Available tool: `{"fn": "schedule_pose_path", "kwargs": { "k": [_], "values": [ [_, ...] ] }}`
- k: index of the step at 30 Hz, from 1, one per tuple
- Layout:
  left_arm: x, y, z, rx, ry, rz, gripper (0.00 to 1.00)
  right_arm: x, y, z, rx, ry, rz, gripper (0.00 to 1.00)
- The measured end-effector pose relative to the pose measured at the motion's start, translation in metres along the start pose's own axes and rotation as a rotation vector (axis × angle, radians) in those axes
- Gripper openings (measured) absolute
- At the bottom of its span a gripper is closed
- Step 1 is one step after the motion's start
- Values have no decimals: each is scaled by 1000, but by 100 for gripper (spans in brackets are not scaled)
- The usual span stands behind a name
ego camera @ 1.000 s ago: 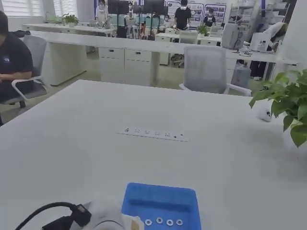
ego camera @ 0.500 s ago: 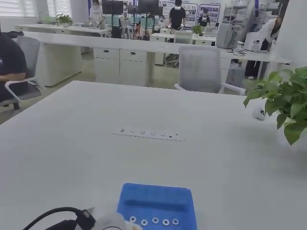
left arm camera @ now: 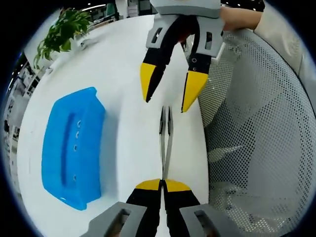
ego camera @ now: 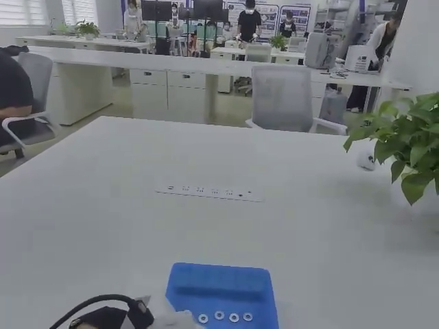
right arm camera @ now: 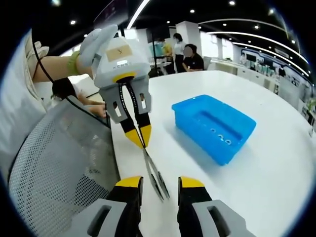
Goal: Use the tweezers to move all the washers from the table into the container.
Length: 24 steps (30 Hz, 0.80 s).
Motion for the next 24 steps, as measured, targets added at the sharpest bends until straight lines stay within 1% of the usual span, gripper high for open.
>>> {"fn": "schedule_pose_path", "kwargs": {
  "k": [6, 9, 11, 17, 24],
  "values": [
    [-1, 0, 1, -5, -11, 8, 0, 1, 2, -1, -11, 9, 7, 25],
    [-3, 1, 4, -4, -33, 28, 0, 2, 2, -1, -13, 9, 9, 25],
    [-4, 1, 4, -4, -40, 36, 0, 2, 3, -1, -15, 11, 10, 25],
    [-5, 0, 4, 4, -45, 44, 0, 2, 4, -2, -19, 15, 11, 25],
    [-4, 0, 4, 9, -40, 32, 0, 3, 4, -2, -18, 17, 12, 25]
  ]
}}
Point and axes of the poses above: the centre of the closed fingertips' face, and the gripper's own axes: z roughly forward along the fingers, y roughly to its right, x roughly out of its top, the point moved 5 cm from there along -z, roughly backward along the fingers, and after that the axes turned 10 degrees about y, right-handed, at the moved point
